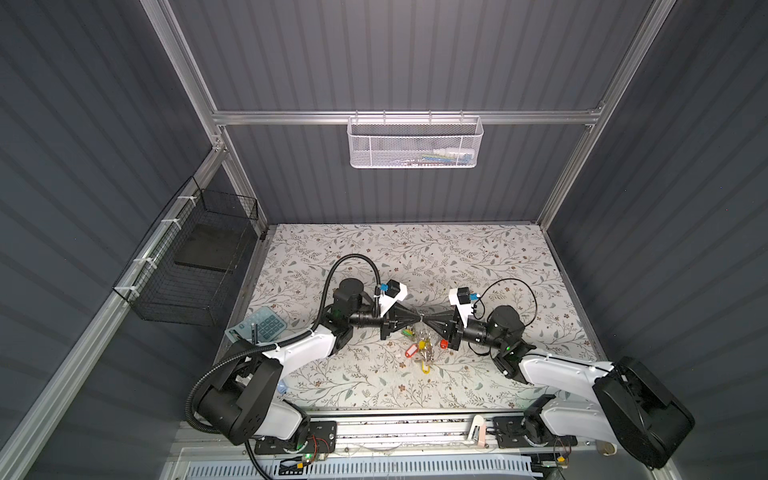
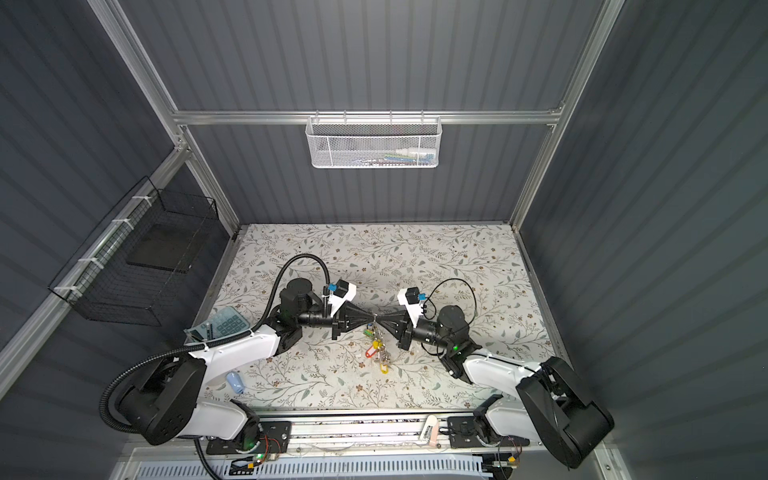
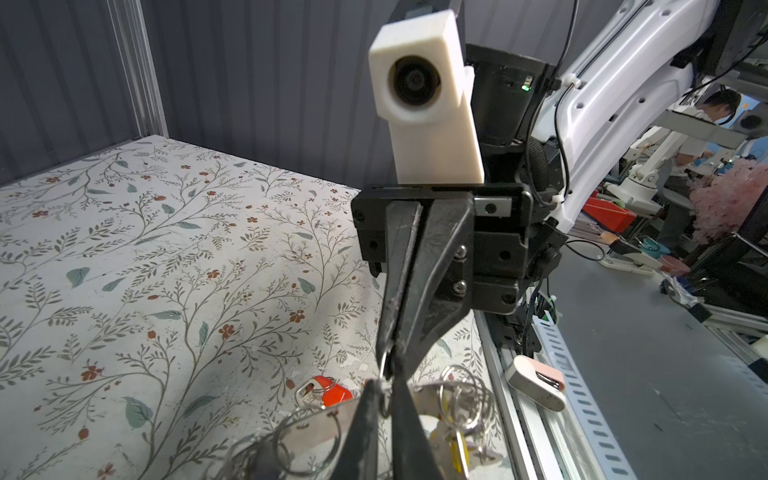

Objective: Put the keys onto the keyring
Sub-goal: 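Hold the steel ring between both grippers above the table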

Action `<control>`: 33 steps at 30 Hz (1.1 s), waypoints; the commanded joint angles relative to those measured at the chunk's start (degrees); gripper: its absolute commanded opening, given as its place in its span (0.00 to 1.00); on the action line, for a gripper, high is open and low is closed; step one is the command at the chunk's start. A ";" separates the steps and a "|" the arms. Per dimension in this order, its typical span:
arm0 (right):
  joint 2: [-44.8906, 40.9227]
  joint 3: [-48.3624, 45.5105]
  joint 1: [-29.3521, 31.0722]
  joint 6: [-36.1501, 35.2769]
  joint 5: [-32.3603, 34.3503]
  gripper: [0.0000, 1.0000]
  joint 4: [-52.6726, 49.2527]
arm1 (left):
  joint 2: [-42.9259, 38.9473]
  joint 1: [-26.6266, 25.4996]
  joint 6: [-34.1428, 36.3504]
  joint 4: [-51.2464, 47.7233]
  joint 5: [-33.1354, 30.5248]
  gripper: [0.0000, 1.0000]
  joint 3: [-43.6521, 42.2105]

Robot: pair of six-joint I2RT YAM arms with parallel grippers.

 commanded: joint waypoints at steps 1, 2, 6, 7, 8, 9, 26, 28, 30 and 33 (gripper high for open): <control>-0.32 0.91 0.10 -0.77 -0.10 0.00 0.98 | -1.73 -0.55 4.51 -5.08 -0.37 0.12 2.35; -0.38 0.92 0.12 -0.77 -0.14 0.00 0.98 | -1.73 -0.55 4.84 -5.70 -0.37 0.12 2.55; -0.21 1.01 0.07 -0.75 -0.40 0.00 0.98 | -1.30 -0.55 5.27 -6.73 -0.24 0.13 3.12; -0.21 0.93 0.10 -0.77 -0.43 0.00 1.05 | -1.26 -0.55 5.46 -7.23 -0.18 0.13 3.25; -0.20 0.92 0.08 -0.77 -0.40 0.00 1.06 | -1.12 -0.55 5.67 -7.70 -0.14 0.13 3.32; -0.25 0.92 0.09 -0.76 -0.37 0.00 1.06 | -1.12 -0.50 5.96 -8.21 -0.11 0.14 3.48; 0.15 1.18 0.09 -0.76 -1.27 0.00 1.22 | -0.61 -0.55 6.52 -8.83 2.61 0.14 3.97; 0.21 1.12 0.09 -0.77 -1.26 0.00 1.24 | -0.43 -0.55 6.61 -9.01 2.84 0.13 4.00; 0.27 1.10 0.11 -0.77 -1.26 0.00 1.20 | -0.25 -0.55 6.64 -9.10 3.34 0.12 4.13; 0.30 1.13 0.10 -0.77 -1.40 0.00 1.26 | 0.09 -0.63 6.87 -9.57 4.02 0.09 4.28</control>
